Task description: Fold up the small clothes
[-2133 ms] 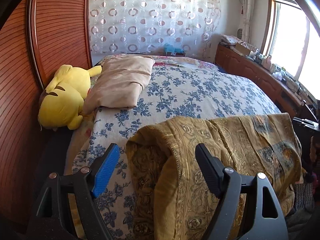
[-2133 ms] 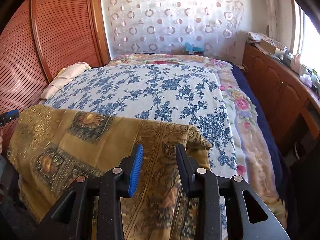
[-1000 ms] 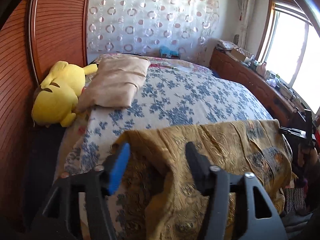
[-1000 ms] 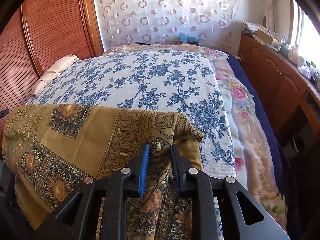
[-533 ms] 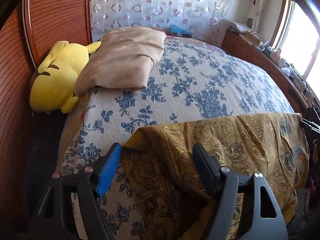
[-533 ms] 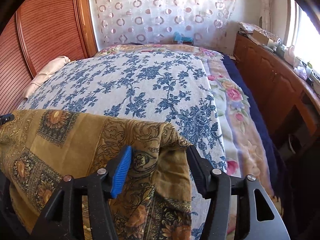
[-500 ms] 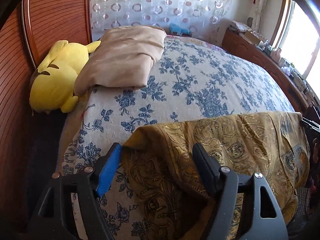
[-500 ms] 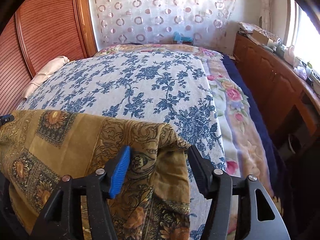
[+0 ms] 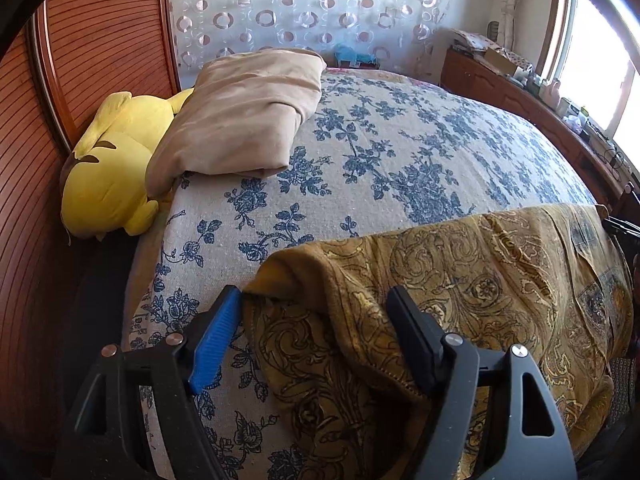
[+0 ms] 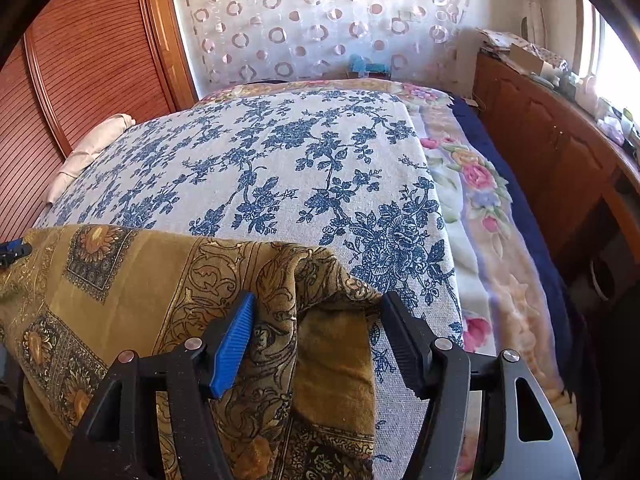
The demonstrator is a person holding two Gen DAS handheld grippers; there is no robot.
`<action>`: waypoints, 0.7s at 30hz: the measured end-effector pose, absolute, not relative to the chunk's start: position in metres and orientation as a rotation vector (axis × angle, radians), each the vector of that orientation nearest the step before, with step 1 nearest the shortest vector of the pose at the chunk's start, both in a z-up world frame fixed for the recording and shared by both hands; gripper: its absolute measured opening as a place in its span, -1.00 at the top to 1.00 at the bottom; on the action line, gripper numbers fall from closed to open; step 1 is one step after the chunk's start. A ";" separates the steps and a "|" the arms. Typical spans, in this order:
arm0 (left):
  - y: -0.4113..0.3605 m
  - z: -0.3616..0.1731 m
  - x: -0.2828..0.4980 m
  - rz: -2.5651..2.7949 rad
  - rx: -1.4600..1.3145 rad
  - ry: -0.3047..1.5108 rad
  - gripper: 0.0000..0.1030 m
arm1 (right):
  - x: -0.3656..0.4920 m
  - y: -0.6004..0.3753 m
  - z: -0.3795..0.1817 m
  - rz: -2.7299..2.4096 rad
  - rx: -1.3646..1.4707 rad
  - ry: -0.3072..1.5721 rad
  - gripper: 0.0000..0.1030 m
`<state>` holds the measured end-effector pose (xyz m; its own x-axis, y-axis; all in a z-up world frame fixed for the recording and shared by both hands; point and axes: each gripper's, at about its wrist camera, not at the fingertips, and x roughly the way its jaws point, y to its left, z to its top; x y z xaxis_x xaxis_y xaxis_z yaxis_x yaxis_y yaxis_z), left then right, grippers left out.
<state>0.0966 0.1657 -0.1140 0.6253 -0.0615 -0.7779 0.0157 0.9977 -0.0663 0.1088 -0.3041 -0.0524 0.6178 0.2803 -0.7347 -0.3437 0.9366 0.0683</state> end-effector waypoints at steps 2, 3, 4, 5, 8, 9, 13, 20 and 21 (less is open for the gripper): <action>0.165 -0.113 0.096 -0.054 -0.049 0.893 -0.32 | 0.108 -0.304 -0.053 0.361 -0.088 0.827 -0.28; 0.163 -0.113 0.096 -0.059 -0.045 0.894 -0.22 | 0.107 -0.303 -0.053 0.362 -0.090 0.825 -0.27; 0.162 -0.112 0.095 -0.067 -0.043 0.895 -0.10 | 0.107 -0.303 -0.053 0.366 -0.091 0.824 -0.19; 0.160 -0.111 0.095 -0.074 -0.044 0.894 -0.02 | 0.106 -0.302 -0.053 0.377 -0.090 0.823 -0.05; 0.155 -0.109 0.093 -0.087 -0.037 0.892 0.30 | 0.101 -0.299 -0.052 0.405 -0.094 0.824 0.31; 0.153 -0.108 0.091 -0.092 -0.034 0.892 0.49 | 0.099 -0.298 -0.052 0.415 -0.095 0.824 0.41; 0.148 -0.099 0.082 -0.116 -0.042 0.866 0.79 | 0.088 -0.294 -0.048 0.455 -0.086 0.814 0.80; 0.142 -0.043 0.032 -0.189 -0.114 0.686 0.82 | 0.035 -0.310 -0.013 0.517 -0.023 0.683 0.85; 0.141 -0.034 0.024 -0.195 -0.117 0.658 0.82 | 0.025 -0.314 -0.003 0.526 -0.014 0.653 0.85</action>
